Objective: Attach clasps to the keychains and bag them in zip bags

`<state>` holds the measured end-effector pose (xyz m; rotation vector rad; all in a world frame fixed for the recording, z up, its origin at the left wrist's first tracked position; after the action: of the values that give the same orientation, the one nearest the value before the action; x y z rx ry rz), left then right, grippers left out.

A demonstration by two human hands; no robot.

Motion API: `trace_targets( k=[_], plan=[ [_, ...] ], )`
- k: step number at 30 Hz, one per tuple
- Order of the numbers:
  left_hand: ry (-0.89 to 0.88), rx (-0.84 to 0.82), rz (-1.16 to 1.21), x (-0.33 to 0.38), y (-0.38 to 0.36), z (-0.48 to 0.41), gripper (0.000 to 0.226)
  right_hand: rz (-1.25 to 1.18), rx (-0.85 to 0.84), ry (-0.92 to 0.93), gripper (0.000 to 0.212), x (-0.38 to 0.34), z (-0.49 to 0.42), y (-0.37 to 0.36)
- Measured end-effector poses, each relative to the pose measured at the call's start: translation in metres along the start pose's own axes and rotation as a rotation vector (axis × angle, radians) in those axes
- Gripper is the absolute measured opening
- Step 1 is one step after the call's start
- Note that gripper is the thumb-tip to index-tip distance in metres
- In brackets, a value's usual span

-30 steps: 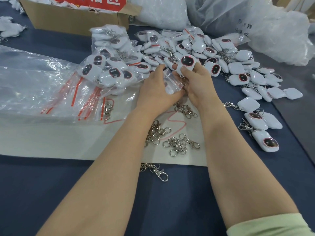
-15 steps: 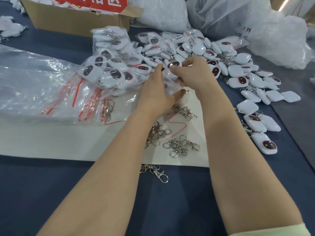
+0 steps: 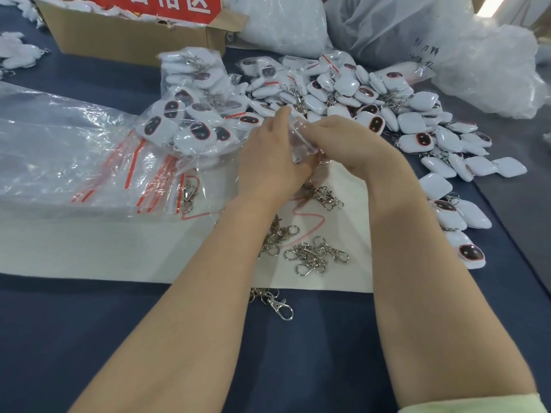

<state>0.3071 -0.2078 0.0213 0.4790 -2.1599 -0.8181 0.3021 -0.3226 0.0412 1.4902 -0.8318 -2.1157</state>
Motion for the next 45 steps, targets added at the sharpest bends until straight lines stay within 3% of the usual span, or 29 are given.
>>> trace_targets(
  k=[3, 5, 7, 10, 19, 22, 26, 29, 33, 36, 41, 45],
  plan=[
    [0.022, 0.013, 0.042, -0.002, 0.000, 0.000, 0.067, -0.149, 0.133, 0.012, 0.049, 0.004, -0.004, 0.000],
    [0.056, 0.037, 0.095, -0.004, -0.001, 0.001, 0.059, -0.195, 0.421, -0.005, 0.035, 0.016, -0.006, 0.013],
    [0.085, 0.052, 0.138, -0.006, -0.001, 0.001, 0.058, -0.059, 0.611, -0.071, 0.028, 0.033, -0.006, 0.021],
    [0.099, 0.053, 0.155, -0.008, -0.002, 0.002, 0.062, 0.134, 0.530, -0.150, 0.034, 0.047, -0.014, 0.012],
    [0.087, 0.056, 0.148, -0.007, -0.003, 0.002, 0.057, 0.198, 0.524, -0.253, 0.051, 0.053, -0.015, 0.004],
    [0.089, 0.053, 0.147, -0.007, -0.003, 0.002, 0.058, 0.012, 0.649, -0.245, 0.050, 0.055, -0.015, 0.013],
    [0.097, 0.044, 0.154, -0.006, -0.002, 0.002, 0.060, -0.578, 0.791, -0.135, 0.033, 0.061, -0.007, 0.024],
    [0.099, 0.043, 0.160, -0.006, -0.001, 0.002, 0.061, -1.003, 0.705, -0.051, 0.022, 0.060, -0.009, 0.022],
    [0.098, 0.042, 0.155, -0.008, -0.002, 0.002, 0.060, -1.274, 0.458, -0.012, 0.035, 0.054, -0.020, 0.011],
    [0.095, 0.051, 0.155, -0.008, -0.003, 0.002, 0.060, -1.261, 0.359, -0.012, 0.008, 0.050, -0.021, 0.008],
    [0.092, 0.059, 0.148, -0.010, -0.004, 0.002, 0.059, -1.218, 0.330, -0.006, 0.003, 0.047, -0.017, 0.008],
    [0.093, 0.054, 0.141, -0.010, -0.004, 0.001, 0.060, -1.085, 0.338, 0.029, 0.017, 0.046, -0.016, 0.007]
  ],
)
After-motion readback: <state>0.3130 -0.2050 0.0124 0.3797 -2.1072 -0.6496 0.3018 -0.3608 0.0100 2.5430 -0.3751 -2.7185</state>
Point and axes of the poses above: each hand's wrist, its own z-axis away from the middle knuckle, its own y-axis out of the back of the hand, x = y × z, the point moved 5 cm from there along -z, towards the middle knuckle, and after that the axes turned 11 degrees about -y, right-handed, at the moved point
